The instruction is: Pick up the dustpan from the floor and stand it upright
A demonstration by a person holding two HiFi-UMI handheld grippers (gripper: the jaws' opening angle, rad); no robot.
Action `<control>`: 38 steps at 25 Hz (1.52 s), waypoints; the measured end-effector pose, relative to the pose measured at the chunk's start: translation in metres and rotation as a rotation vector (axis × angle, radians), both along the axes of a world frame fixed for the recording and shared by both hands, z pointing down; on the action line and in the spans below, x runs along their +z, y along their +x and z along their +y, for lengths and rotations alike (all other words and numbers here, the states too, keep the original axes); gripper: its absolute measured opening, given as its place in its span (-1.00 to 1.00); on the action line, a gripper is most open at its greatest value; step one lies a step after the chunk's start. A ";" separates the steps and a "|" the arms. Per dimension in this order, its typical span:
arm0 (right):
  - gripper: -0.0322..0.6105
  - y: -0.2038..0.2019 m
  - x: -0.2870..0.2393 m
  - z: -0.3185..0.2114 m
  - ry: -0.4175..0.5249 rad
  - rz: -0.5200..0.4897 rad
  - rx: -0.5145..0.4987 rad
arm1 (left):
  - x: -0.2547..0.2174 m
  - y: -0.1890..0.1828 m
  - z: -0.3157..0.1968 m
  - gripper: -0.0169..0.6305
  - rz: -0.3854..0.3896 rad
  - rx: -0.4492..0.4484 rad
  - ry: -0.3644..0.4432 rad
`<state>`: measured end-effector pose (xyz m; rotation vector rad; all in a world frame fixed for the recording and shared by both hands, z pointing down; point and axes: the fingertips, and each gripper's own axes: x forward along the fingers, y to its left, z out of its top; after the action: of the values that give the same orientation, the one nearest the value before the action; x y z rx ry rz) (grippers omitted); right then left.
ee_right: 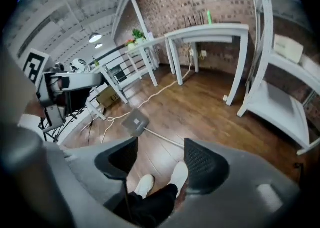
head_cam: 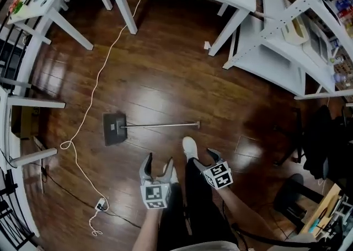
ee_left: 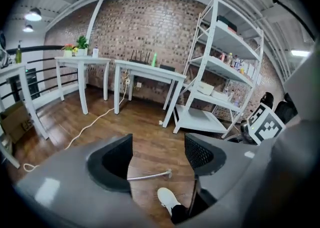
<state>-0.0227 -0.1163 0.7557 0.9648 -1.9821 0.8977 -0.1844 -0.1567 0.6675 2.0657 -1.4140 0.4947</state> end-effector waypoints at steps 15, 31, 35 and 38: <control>-0.27 0.077 0.366 -0.101 -0.169 0.087 0.028 | 0.325 0.062 -0.021 0.11 -0.040 0.165 -0.324; -0.50 0.084 0.470 -0.092 -0.222 0.254 -0.545 | 0.373 0.048 -0.027 0.11 -0.052 0.166 -0.387; -0.55 0.068 0.419 -0.091 -0.159 0.249 -0.631 | 0.358 0.059 -0.039 0.11 -0.011 0.150 -0.385; -0.58 0.057 0.348 -0.070 -0.156 0.180 -0.649 | 0.319 0.076 -0.030 0.08 0.041 0.151 -0.408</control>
<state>0.0345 -0.1865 1.1038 0.2614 -1.8580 0.5594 -0.1080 -0.1863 0.9861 1.8425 -1.0343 0.7322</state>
